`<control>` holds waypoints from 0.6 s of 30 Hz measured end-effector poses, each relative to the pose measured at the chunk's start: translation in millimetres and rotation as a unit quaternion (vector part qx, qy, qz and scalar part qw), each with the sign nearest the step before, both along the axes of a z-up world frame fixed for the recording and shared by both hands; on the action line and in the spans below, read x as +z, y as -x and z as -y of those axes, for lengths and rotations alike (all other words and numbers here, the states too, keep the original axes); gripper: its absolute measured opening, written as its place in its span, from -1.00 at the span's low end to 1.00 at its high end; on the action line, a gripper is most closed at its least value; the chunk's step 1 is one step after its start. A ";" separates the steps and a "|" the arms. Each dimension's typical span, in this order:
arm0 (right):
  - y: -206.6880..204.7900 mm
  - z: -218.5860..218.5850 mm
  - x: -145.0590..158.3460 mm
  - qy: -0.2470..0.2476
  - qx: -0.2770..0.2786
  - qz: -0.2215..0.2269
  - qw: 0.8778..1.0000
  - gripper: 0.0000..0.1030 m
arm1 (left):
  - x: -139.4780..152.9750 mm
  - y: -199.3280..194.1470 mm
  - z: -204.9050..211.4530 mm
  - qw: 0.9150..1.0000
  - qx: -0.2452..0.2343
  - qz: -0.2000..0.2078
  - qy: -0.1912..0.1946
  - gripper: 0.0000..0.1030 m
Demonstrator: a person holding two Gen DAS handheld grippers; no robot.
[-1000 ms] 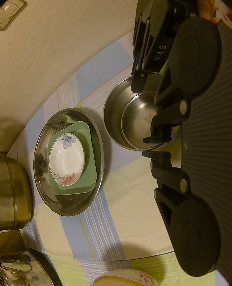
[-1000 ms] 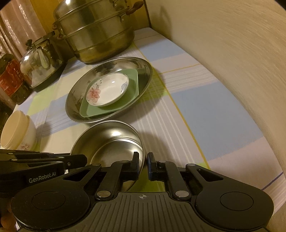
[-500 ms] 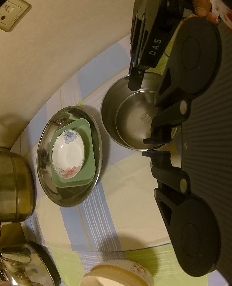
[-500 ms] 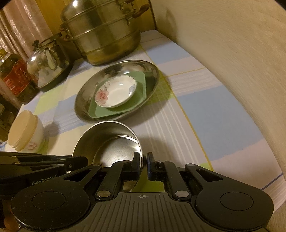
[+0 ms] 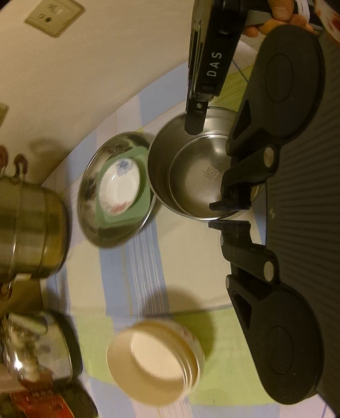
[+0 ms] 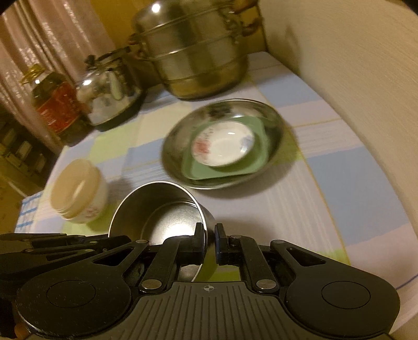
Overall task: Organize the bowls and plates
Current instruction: 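Carry the steel bowl with the right gripper onto the cream tub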
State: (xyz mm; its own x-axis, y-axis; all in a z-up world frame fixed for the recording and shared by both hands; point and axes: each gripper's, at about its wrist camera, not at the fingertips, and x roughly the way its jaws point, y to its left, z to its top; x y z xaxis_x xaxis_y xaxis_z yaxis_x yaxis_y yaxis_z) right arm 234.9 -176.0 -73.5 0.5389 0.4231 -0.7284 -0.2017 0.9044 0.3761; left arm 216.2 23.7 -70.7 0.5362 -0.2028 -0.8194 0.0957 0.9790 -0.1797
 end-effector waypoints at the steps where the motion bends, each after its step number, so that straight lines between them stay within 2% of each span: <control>1: 0.0 -5.2 2.8 -0.001 0.006 0.002 1.000 -0.85 | 3.1 2.5 -5.8 1.000 0.006 0.002 0.002 -0.89; 11: -5.7 -59.1 33.7 -0.015 0.070 0.029 0.997 -0.85 | 38.5 20.8 -65.6 0.997 0.072 0.035 0.012 -0.89; 18: -15.3 -98.5 46.4 -0.023 0.105 0.039 0.993 -0.85 | 52.8 22.6 -104.2 0.993 0.110 0.052 0.011 -0.89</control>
